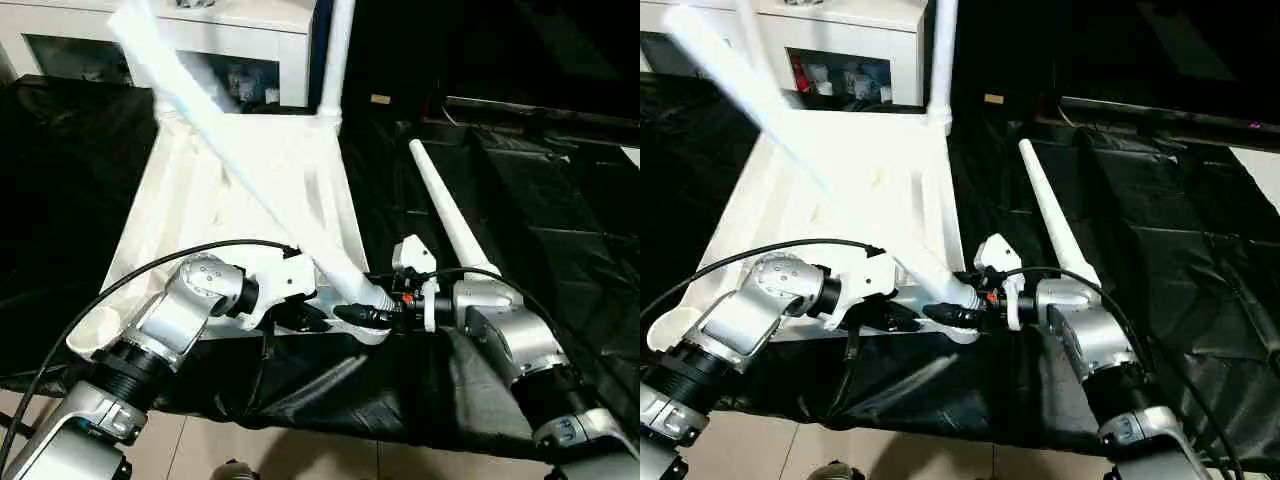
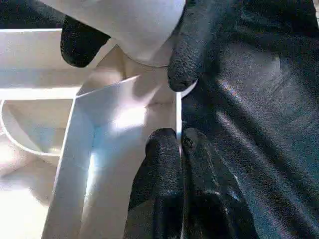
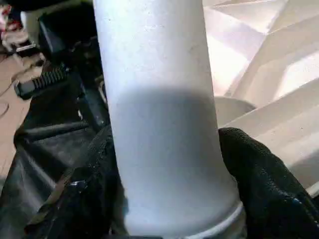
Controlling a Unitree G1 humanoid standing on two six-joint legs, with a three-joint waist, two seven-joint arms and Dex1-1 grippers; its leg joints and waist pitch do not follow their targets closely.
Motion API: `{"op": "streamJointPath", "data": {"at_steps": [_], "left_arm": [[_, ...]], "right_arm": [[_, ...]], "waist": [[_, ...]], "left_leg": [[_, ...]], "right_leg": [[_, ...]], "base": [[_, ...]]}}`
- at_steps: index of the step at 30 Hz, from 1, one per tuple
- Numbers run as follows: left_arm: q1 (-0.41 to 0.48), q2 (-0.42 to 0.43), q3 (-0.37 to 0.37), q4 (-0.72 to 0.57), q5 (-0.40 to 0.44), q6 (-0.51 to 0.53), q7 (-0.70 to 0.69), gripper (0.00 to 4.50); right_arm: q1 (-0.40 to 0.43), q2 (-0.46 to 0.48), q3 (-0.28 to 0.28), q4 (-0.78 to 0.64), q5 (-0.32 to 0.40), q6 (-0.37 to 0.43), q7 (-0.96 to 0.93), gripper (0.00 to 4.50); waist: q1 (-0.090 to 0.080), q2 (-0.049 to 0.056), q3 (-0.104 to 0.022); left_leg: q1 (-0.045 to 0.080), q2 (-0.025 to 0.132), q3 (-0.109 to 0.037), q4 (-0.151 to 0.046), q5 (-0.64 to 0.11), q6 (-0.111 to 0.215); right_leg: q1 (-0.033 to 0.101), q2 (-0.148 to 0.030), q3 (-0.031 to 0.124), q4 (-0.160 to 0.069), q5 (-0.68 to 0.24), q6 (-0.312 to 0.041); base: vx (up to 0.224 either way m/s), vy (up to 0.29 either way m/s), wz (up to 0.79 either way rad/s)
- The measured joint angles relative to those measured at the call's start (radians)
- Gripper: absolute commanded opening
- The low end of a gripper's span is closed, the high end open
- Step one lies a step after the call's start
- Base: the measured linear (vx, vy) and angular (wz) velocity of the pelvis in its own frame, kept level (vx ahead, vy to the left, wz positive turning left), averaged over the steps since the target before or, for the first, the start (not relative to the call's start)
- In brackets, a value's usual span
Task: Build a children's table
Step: Insert table leg to table base
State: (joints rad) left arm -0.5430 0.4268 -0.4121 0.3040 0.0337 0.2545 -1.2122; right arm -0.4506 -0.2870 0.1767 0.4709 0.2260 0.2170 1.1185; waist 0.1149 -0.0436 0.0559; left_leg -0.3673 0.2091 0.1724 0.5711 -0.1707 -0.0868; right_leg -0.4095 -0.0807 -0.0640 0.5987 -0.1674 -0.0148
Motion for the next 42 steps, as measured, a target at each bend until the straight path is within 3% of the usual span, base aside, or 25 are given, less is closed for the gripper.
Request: {"op": "streamJointPath", "data": {"at_steps": [7,10,13,23,30,42], "left_arm": [[0.014,-0.006,0.013,0.006,-0.002,-0.021,0.028,0.0],[0.025,-0.011,0.041,0.007,-0.028,0.015,0.033,0.55],[0.028,-0.02,0.114,-0.035,-0.09,0.049,0.059,0.91],[0.058,-0.009,0.263,-0.113,-0.264,0.116,0.042,1.53],[0.064,-0.119,0.436,-0.086,-0.453,0.208,0.088,2.15],[-0.007,-0.258,0.537,-0.012,-0.601,0.245,0.19,3.13]], "right_arm": [[0.028,0.025,-0.03,-0.007,0.016,-0.003,-0.049,2.72],[0.029,0.038,-0.035,-0.006,0.016,-0.01,-0.066,2.72],[0.029,0.063,-0.046,-0.004,0.019,-0.015,-0.078,2.72],[0.033,0.09,-0.058,0.004,0.04,-0.033,-0.107,2.72],[0.035,0.099,-0.072,0.004,0.042,-0.036,-0.117,2.72],[0.034,0.102,-0.072,0.005,0.042,-0.051,-0.113,2.7]], "waist": [[-0.001,0.001,0.0],[-0.003,0.002,0.0],[-0.005,0.003,0.0],[-0.008,0.003,0.0],[-0.009,0.004,0.0],[-0.014,0.004,0.0]], "left_leg": [[0.0,0.0,-0.001,0.001,0.0,0.0],[0.001,0.0,-0.001,0.002,0.0,-0.001],[0.002,0.0,-0.002,0.002,0.002,-0.004],[0.003,0.0,-0.003,0.002,0.003,-0.005],[0.003,0.0,-0.003,0.002,0.003,-0.005],[0.003,0.0,-0.003,0.003,0.003,-0.005]], "right_leg": [[0.0,0.0,0.0,0.003,0.0,0.0],[0.0,0.0,0.0,0.004,0.001,0.0],[0.0,0.0,-0.001,0.007,0.001,0.001],[0.0,0.0,0.0,0.01,0.0,0.002],[0.0,0.0,-0.001,0.011,0.0,0.002],[0.0,0.001,-0.001,0.011,0.0,0.002]], "base": [[0.0,0.0,0.0],[0.0,0.0,0.0],[0.0,0.0,0.0],[0.0,0.0,0.0],[0.0,0.0,0.0],[0.0,0.0,0.0]]}}
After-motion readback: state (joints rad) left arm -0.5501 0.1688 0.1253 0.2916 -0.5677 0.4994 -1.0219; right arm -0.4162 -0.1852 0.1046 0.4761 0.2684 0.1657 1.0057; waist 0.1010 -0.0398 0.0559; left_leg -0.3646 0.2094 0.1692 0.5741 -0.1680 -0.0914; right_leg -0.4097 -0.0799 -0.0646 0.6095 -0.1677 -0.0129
